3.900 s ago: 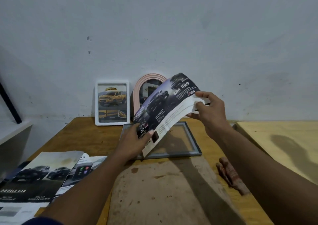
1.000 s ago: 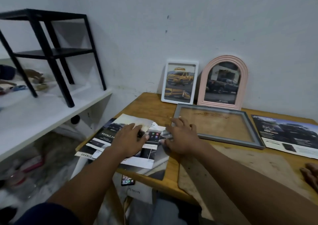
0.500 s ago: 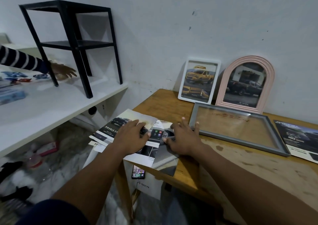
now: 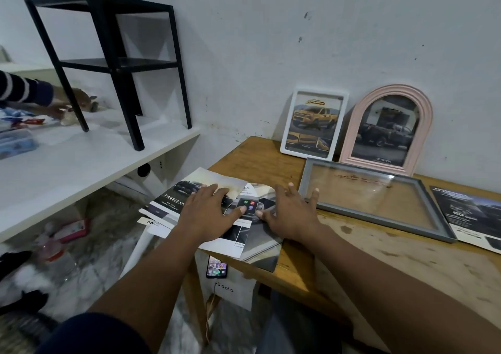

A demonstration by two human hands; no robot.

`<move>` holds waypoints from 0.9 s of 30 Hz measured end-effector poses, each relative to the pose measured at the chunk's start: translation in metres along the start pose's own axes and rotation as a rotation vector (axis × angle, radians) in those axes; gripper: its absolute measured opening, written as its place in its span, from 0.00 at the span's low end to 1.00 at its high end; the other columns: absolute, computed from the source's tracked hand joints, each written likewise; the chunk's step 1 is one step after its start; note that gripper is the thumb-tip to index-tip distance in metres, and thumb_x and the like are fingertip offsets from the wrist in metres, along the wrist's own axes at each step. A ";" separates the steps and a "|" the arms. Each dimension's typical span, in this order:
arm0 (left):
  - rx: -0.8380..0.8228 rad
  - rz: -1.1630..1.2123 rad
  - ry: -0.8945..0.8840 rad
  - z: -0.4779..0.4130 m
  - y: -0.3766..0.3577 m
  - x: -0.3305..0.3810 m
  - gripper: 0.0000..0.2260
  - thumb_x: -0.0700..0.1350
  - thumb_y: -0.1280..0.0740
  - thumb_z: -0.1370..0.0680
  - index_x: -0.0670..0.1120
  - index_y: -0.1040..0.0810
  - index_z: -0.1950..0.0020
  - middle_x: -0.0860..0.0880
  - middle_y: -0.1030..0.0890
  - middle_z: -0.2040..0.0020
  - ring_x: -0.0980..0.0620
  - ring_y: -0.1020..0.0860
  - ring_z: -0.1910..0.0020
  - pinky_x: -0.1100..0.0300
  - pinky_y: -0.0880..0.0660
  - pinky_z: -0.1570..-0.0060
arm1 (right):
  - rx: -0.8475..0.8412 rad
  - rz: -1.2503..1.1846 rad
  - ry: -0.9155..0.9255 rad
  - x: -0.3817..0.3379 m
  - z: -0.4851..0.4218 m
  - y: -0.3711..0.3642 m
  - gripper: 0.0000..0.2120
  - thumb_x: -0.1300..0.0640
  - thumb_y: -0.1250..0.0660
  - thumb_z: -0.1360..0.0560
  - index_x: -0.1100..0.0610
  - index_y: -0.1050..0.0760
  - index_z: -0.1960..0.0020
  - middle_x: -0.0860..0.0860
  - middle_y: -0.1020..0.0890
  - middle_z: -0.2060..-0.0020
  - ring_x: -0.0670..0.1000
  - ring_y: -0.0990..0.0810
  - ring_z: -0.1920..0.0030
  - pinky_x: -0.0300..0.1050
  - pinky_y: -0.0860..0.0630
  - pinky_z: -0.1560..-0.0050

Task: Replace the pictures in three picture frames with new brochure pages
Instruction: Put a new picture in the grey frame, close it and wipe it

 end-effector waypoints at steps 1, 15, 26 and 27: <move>-0.001 -0.003 0.001 0.000 0.000 0.000 0.37 0.73 0.46 0.24 0.53 0.36 0.21 0.47 0.38 0.20 0.46 0.43 0.20 0.43 0.47 0.23 | 0.022 -0.023 -0.005 -0.001 0.002 -0.001 0.37 0.34 0.42 0.22 0.52 0.49 0.21 0.56 0.40 0.21 0.57 0.51 0.20 0.73 0.67 0.29; -0.066 -0.063 0.002 -0.008 0.002 0.007 0.36 0.72 0.50 0.22 0.52 0.40 0.20 0.45 0.40 0.19 0.42 0.46 0.19 0.41 0.49 0.22 | 0.428 -0.787 -0.120 0.014 -0.001 0.049 0.22 0.67 0.36 0.22 0.49 0.31 0.32 0.50 0.23 0.48 0.50 0.20 0.50 0.50 0.16 0.53; -0.233 -0.195 -0.009 -0.046 0.014 0.059 0.29 0.68 0.40 0.23 0.50 0.27 0.30 0.44 0.28 0.27 0.42 0.34 0.26 0.37 0.43 0.26 | 0.580 -0.707 -0.417 0.163 0.001 0.114 0.07 0.59 0.32 0.21 0.52 0.20 0.44 0.53 0.22 0.45 0.54 0.24 0.50 0.44 0.25 0.56; -0.211 -0.215 -0.007 -0.049 0.014 0.064 0.29 0.68 0.40 0.22 0.50 0.27 0.30 0.44 0.31 0.25 0.42 0.37 0.24 0.37 0.46 0.25 | 0.576 -0.711 -0.444 0.177 0.003 0.115 0.05 0.58 0.32 0.21 0.52 0.19 0.47 0.54 0.21 0.45 0.55 0.23 0.49 0.44 0.25 0.54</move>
Point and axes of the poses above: each hand's wrist, its own z-axis away from the middle knuckle, its own y-axis out of the back of the hand, x = y × z, the point moved 1 cm from there along -z, towards the middle knuckle
